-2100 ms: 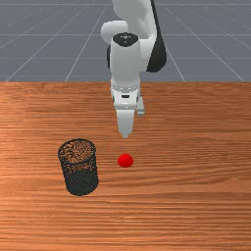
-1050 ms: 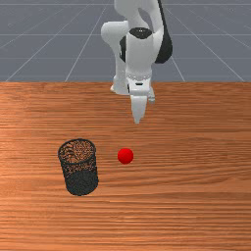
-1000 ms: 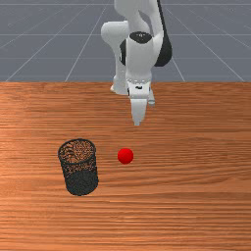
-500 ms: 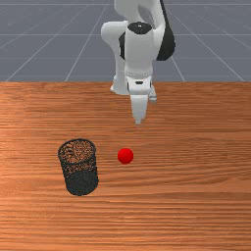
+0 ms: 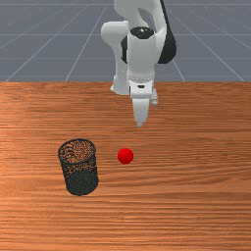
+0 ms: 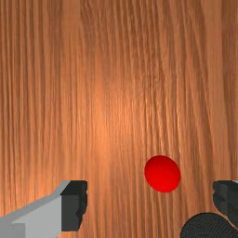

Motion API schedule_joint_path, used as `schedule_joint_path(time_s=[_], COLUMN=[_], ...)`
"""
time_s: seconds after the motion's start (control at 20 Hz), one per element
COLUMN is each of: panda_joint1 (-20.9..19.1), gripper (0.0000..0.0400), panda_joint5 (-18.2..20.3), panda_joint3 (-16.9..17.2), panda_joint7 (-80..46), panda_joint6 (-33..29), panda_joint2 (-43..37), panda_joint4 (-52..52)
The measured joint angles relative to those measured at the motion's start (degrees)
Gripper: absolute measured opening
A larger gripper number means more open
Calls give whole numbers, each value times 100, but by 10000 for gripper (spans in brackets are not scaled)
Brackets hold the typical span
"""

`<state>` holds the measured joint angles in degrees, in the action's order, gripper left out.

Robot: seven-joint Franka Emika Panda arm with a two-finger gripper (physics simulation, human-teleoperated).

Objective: Put the ball into the container

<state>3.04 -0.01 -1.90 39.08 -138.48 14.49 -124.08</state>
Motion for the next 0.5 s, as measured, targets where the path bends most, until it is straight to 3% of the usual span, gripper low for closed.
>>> schedule_joint_path(time_s=[0.05, 0.25, 0.5], panda_joint1=[40, -134, -325], gripper=[400, 400, 400], panda_joint5=[-183, -294, -60], panda_joint3=[51, 204, 207], panda_joint7=[-48, 218, 554], panda_joint6=[16, 5, -23], panda_joint2=[-3, -26, 60], panda_joint4=[1, -33, -15])
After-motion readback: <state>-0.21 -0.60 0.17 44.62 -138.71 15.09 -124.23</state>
